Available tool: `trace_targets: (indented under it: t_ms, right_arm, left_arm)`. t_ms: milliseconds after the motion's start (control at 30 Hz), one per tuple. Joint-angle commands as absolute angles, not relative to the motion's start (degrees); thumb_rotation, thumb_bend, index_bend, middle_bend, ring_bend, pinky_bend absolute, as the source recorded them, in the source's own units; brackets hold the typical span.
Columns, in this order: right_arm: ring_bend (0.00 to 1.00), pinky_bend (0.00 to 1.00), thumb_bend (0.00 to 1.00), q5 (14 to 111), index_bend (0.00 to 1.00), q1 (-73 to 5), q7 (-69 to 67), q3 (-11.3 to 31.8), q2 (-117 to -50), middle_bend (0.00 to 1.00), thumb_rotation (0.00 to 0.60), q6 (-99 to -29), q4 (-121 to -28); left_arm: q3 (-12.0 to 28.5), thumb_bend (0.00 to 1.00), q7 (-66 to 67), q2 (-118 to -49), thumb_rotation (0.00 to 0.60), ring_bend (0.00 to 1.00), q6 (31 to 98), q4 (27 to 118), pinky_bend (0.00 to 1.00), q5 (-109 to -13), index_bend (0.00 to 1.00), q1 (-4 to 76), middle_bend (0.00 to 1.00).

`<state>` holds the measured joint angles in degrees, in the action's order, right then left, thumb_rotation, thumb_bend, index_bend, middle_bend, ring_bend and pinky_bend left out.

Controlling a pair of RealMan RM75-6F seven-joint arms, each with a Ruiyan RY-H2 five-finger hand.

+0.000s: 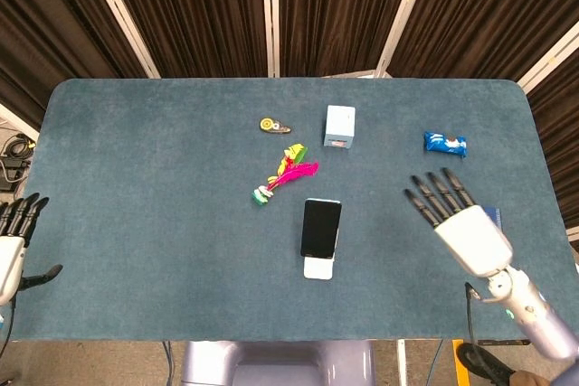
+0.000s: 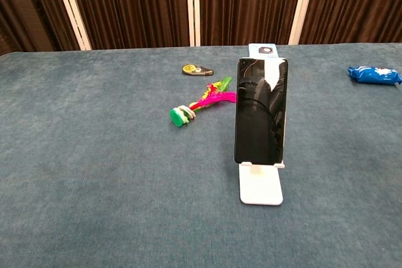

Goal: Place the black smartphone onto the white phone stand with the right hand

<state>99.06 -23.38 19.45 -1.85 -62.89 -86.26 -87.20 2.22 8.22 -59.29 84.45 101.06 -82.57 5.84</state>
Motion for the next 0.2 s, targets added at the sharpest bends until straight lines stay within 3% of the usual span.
trace_targets:
  t_ms: [33, 200]
  right_arm:
    - [0.00, 0.00, 0.00, 93.02, 0.00, -17.85, 17.31, -2.78, -62.50, 0.00, 0.600, -86.21, -93.33]
    - [0.00, 0.00, 0.00, 89.84, 0.00, -15.07, 18.37, -3.59, -62.65, 0.00, 0.600, -85.22, -96.43]
  left_arm:
    - [2.23, 0.00, 7.96, -59.64, 0.600, 0.00, 86.18, 101.03, 0.00, -83.83, 0.00, 4.98, 0.00]
    - [1.91, 0.00, 6.03, -58.73, 0.600, 0.00, 86.85, 101.29, 0.00, -85.12, 0.00, 4.53, 0.00]
